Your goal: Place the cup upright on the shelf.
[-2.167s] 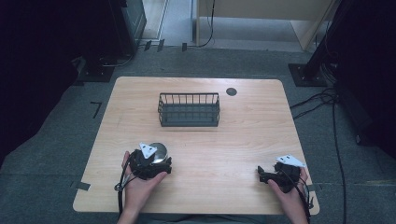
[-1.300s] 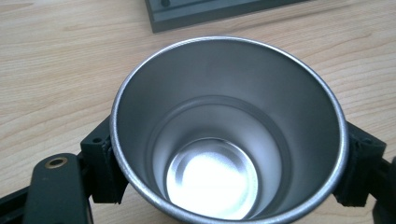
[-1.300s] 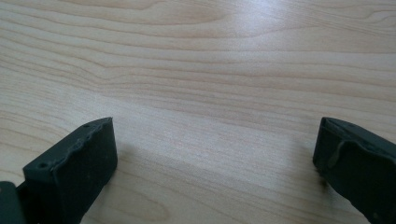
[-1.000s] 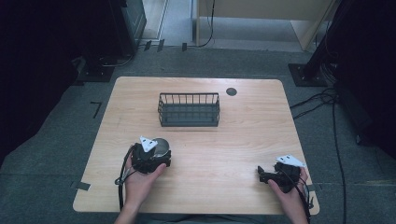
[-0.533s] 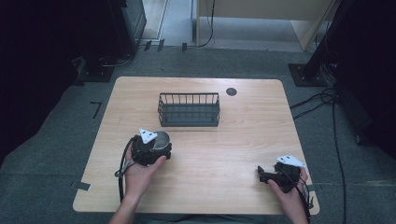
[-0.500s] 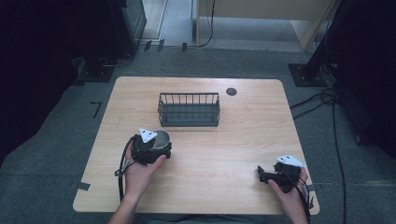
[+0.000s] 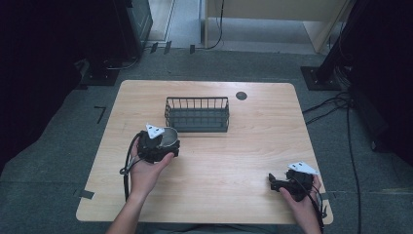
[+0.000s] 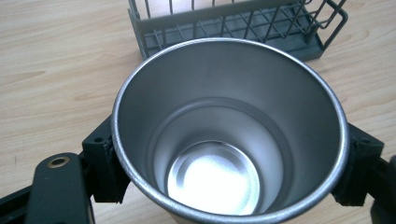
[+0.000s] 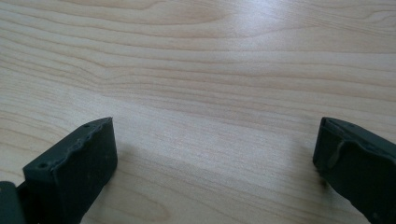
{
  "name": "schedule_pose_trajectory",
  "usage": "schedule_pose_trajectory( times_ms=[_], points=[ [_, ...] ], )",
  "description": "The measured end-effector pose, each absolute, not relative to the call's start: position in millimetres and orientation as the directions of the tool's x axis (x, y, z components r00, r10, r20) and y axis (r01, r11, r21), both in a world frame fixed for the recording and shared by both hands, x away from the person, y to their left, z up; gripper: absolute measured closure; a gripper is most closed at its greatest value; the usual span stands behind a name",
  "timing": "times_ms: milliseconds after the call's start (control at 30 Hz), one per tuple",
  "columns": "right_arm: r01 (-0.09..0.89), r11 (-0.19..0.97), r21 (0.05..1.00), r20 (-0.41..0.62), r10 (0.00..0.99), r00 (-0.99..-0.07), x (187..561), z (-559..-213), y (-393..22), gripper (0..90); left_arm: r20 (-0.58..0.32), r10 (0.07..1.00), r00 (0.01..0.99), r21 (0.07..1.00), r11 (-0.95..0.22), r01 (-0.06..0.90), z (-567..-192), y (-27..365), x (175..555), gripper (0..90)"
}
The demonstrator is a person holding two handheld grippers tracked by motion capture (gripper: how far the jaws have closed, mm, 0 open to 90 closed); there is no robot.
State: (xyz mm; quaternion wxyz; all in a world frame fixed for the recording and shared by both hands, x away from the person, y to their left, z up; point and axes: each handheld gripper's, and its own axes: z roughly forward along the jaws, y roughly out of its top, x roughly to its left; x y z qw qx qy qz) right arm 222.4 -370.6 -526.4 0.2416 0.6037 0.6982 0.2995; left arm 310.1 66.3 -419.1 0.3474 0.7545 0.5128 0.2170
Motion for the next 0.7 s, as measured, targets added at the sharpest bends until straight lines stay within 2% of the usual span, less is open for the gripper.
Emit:
schedule_pose_trajectory(
  times_ms=[700],
  points=[
    [0.698,0.091,0.710,0.025,0.988,-0.154,222.4,-526.3,-370.6,0.0,-0.034,0.911,0.411,0.740,-0.253,0.623,-394.7,60.7,333.2,19.1]
  ],
)
